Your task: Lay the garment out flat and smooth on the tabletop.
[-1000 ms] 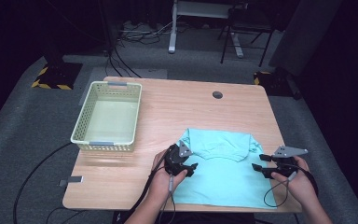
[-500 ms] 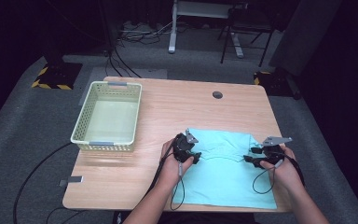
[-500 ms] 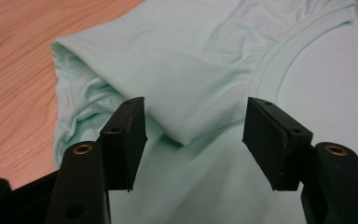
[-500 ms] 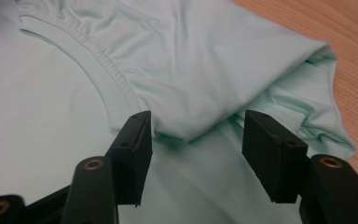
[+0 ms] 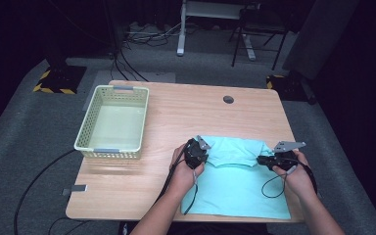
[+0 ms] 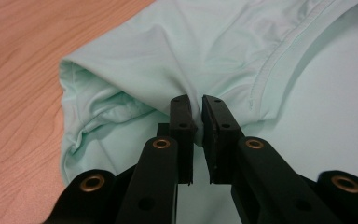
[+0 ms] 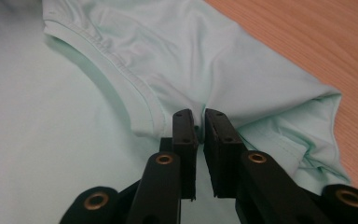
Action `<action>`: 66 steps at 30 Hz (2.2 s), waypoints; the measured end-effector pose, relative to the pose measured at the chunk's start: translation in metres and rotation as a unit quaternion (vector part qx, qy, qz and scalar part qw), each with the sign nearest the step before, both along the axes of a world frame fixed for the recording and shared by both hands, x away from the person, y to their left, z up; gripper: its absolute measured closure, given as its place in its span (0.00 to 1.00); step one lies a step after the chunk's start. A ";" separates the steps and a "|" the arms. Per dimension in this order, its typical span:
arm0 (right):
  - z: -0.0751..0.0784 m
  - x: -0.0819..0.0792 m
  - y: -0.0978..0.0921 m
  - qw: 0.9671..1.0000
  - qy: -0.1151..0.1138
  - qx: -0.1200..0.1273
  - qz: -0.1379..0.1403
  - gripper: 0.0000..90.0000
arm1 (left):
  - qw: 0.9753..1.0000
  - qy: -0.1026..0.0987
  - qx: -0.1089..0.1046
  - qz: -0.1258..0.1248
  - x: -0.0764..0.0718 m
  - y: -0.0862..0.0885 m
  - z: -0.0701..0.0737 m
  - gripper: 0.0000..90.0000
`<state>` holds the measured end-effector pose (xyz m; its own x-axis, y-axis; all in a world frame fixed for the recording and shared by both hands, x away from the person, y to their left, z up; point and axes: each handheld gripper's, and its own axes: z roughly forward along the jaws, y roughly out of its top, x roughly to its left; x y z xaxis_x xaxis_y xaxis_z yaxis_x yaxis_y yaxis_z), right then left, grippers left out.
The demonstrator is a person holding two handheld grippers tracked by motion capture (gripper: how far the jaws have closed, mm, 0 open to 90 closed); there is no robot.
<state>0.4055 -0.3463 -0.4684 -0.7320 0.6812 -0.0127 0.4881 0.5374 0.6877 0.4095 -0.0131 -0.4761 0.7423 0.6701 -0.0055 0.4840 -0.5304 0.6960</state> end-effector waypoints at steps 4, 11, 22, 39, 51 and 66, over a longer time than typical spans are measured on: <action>0.003 -0.001 -0.001 1.000 0.001 0.006 0.000 0.92 | 1.000 0.000 -0.014 -0.006 -0.001 0.001 0.005 0.93; 0.014 0.003 0.000 1.000 0.002 0.016 0.010 0.92 | 1.000 -0.007 -0.027 -0.008 0.005 0.003 0.015 0.94; 0.068 0.117 -0.002 0.987 -0.053 0.113 -0.102 0.61 | 0.983 -0.056 -0.148 0.089 0.119 -0.001 0.074 0.67; 0.022 0.025 -0.008 0.999 -0.010 0.046 -0.007 0.55 | 0.999 -0.015 -0.028 -0.016 0.027 0.008 0.017 0.54; -0.010 0.001 -0.004 1.000 0.011 0.000 0.004 0.52 | 0.998 -0.004 0.028 -0.047 -0.008 0.005 -0.008 0.47; -0.030 -0.026 -0.015 1.000 -0.011 0.024 0.007 0.44 | 0.996 -0.008 -0.007 -0.084 -0.046 0.010 -0.023 0.57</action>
<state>0.3795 -0.3618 -0.4986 -0.7419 0.6705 0.0033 0.4652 0.5112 0.7227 0.3631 -0.0029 -0.4987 0.8435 0.5371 -0.0014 0.3784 -0.5925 0.7112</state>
